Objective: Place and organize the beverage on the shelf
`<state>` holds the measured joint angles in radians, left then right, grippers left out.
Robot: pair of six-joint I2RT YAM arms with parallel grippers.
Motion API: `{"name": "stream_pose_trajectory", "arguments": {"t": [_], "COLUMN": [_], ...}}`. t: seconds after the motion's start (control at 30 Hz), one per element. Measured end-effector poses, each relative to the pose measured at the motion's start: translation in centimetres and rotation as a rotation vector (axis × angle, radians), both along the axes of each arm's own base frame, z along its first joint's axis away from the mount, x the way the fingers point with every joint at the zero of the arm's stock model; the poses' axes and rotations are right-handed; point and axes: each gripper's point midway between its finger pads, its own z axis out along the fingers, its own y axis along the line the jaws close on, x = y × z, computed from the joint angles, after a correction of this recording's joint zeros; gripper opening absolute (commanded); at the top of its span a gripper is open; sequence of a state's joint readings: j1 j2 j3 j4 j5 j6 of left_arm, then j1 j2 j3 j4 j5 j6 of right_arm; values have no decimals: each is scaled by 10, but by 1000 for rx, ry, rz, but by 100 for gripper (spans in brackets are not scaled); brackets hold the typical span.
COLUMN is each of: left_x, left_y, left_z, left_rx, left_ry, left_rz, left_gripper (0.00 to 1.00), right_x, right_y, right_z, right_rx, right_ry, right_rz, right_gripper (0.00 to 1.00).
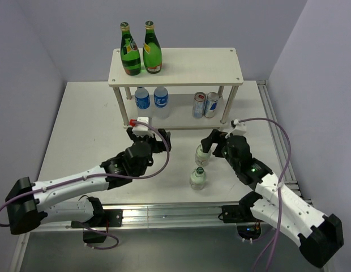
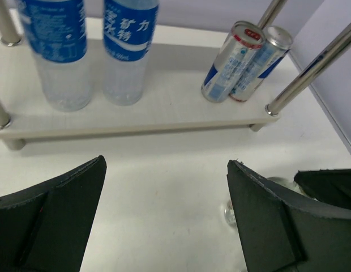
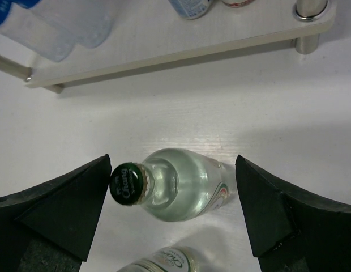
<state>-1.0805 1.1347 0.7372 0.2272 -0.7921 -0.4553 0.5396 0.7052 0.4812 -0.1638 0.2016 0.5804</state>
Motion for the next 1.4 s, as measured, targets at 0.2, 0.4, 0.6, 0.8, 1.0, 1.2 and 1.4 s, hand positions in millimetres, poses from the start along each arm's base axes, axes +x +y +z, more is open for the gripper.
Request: {"name": "stream_pose_trajectory", "arguments": {"t": [0.2,0.4,0.6,0.8,1.0,1.2,1.4], "left_x": [-24,-46,-56,-59,-61,-61,-59], "left_y": [27,70,99,104,107,118,127], "left_z": [8,24,28,16,9,0,-16], "left_rx": [38,-1,-39,-1,21,23,44], "left_ry": [78,97,90,104,107,104,101], "left_rz": [23,60,99,120,140,190,243], "left_gripper": [93,93,93,93,93,93,94], "right_x": [-4,1,9,19,27,30,24], "right_y": [13,9,11,9,6,5,6], "right_z": [-1,-6,-17,-22,-19,-16,-9], "right_rx": [-109,-187,-235,-276,-295,-312,-367], "right_ry": [-9,-14,-4,-11,-35,-41,-12], "right_rz": [-3,-55,-87,-127,-166,-182,-149], "right_gripper": [93,80,63,47,19,0,0]}}
